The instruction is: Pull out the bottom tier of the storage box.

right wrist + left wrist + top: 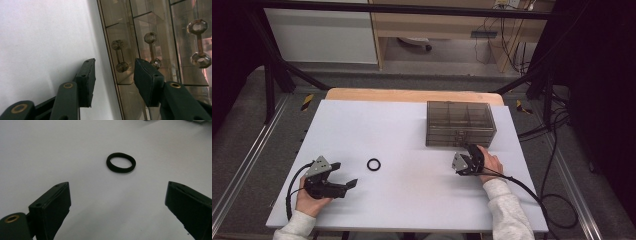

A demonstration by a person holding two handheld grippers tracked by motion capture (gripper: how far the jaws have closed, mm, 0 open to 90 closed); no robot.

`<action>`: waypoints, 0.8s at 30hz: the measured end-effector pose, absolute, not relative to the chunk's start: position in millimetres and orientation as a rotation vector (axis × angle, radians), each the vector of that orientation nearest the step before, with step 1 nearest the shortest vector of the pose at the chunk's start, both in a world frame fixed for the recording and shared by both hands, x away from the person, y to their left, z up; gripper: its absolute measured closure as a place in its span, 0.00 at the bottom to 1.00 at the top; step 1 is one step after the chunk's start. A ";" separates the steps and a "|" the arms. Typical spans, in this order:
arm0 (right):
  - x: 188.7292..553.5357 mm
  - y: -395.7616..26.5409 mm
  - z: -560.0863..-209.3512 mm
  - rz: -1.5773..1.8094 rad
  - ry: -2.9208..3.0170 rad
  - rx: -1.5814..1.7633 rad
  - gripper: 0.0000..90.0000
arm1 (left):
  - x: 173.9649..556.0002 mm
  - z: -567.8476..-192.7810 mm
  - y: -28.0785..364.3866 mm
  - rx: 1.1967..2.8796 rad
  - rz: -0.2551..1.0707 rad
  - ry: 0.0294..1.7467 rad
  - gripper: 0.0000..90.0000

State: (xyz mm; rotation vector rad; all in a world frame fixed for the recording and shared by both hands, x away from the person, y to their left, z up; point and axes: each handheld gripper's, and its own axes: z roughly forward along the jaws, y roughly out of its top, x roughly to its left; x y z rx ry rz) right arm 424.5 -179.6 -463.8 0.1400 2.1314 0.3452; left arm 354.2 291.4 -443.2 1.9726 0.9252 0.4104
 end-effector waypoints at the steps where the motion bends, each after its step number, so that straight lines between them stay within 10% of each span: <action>1: 424.5 -179.6 -463.8 0.345 2.131 0.140 0.58 | 354.2 -443.2 291.4 1.973 0.410 0.925 0.07; 24: 429.2 -176.4 -472.4 0.304 2.076 0.083 0.68 | 354.7 -444.0 291.0 1.977 0.409 0.923 0.07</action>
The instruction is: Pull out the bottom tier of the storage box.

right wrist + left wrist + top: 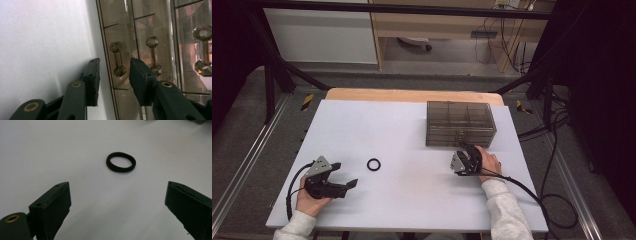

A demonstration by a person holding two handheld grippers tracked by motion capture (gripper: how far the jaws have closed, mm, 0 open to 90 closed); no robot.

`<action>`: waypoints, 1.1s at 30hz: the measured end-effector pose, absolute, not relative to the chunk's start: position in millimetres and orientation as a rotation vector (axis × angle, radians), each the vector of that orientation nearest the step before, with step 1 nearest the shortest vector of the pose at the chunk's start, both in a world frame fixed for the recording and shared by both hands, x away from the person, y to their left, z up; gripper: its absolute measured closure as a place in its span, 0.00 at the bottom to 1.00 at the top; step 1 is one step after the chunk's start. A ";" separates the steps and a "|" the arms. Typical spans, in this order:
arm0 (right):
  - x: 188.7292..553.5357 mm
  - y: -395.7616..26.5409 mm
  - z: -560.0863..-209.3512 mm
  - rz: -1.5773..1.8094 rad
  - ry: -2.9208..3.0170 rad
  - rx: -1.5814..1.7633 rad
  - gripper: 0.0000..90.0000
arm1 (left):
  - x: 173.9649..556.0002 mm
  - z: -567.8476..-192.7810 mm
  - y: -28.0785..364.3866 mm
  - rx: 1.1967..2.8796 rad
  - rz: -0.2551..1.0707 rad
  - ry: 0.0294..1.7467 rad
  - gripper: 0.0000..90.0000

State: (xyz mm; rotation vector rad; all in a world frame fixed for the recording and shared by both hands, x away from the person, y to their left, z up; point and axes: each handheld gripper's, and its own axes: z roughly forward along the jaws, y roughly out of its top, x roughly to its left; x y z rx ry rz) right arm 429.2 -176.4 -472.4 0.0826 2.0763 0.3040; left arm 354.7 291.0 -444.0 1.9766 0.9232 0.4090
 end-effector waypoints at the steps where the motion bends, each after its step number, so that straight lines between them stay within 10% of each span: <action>1: 429.1 -176.2 -472.8 0.301 2.074 0.082 0.68 | 354.7 -444.0 290.9 1.975 0.408 0.922 0.07; 33: 427.9 -171.7 -486.9 0.241 1.967 0.014 0.75 | 354.8 -444.3 290.1 1.982 0.413 0.920 0.07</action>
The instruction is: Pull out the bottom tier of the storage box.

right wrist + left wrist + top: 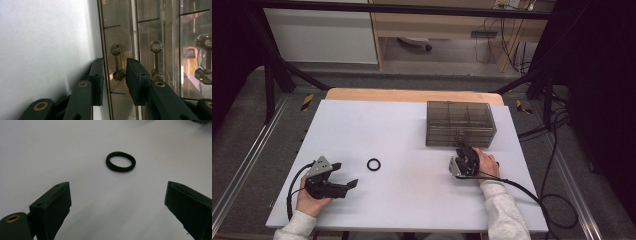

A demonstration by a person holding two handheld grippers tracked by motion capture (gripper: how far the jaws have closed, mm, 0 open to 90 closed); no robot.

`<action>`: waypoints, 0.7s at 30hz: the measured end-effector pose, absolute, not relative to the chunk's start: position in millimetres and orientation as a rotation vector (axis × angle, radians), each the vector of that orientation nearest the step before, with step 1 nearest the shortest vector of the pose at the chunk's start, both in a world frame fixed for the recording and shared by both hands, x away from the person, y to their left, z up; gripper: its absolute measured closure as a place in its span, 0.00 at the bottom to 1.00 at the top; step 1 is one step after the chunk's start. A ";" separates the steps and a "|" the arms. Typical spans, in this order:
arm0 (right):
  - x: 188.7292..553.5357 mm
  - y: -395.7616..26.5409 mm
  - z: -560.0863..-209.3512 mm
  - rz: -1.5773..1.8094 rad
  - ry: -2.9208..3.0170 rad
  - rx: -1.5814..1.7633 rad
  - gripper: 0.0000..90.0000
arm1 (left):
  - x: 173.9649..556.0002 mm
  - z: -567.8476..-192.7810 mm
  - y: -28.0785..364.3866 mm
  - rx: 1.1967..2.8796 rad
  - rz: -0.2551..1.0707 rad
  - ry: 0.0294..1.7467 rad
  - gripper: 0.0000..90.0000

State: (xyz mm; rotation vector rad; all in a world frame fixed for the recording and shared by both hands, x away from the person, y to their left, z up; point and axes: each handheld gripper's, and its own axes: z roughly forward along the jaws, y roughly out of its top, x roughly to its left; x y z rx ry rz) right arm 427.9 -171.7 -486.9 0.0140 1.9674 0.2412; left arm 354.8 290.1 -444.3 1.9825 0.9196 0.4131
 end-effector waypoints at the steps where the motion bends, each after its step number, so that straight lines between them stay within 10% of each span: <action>1: 427.9 -171.7 -486.9 0.241 1.967 0.014 0.75 | 354.7 -444.3 290.1 1.982 0.413 0.919 0.07; 21: 426.0 -169.7 -492.5 0.196 1.920 -0.002 0.78 | 354.4 -443.9 289.9 1.983 0.415 0.917 0.08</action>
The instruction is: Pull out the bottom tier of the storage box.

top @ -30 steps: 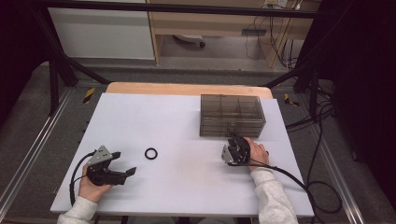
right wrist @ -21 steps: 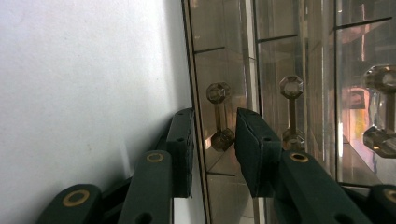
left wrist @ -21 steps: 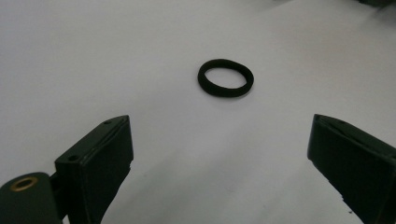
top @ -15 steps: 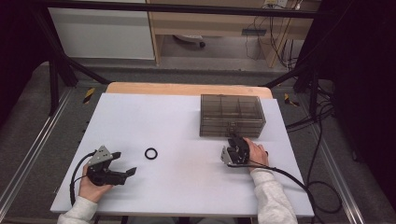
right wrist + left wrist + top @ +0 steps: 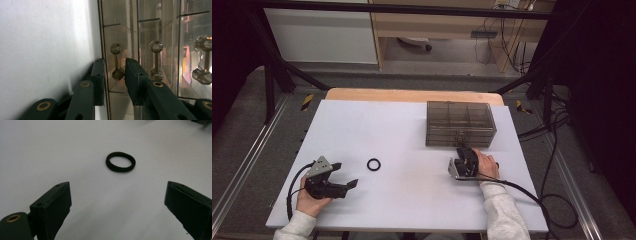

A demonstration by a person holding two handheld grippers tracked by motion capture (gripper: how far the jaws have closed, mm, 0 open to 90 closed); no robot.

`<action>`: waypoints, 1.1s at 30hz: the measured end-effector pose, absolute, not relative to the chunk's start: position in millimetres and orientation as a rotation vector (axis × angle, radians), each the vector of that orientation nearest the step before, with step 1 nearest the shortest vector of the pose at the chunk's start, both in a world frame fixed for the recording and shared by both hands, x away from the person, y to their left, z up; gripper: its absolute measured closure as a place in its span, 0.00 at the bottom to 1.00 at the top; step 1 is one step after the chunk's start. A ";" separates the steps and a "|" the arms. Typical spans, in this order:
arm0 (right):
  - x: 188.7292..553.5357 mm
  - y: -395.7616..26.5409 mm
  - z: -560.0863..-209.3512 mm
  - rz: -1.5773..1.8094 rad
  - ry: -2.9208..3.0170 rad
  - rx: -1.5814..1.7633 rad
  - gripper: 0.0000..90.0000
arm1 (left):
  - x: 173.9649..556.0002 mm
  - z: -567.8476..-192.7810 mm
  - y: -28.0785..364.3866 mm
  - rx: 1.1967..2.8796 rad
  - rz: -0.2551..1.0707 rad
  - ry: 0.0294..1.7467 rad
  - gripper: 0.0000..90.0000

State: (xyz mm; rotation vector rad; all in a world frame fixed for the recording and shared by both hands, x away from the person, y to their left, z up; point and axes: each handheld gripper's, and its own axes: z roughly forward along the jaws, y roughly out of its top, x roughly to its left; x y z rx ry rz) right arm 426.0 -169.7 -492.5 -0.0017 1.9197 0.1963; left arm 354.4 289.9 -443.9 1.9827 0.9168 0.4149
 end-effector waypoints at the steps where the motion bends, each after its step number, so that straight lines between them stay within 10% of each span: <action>1: 425.9 -169.7 -492.9 0.194 1.916 0.001 0.78 | 354.2 -443.9 289.8 1.982 0.415 0.916 0.08; 33: 425.1 -170.5 -498.7 0.160 1.847 -0.044 0.87 | 354.3 -444.5 289.0 1.985 0.416 0.915 0.08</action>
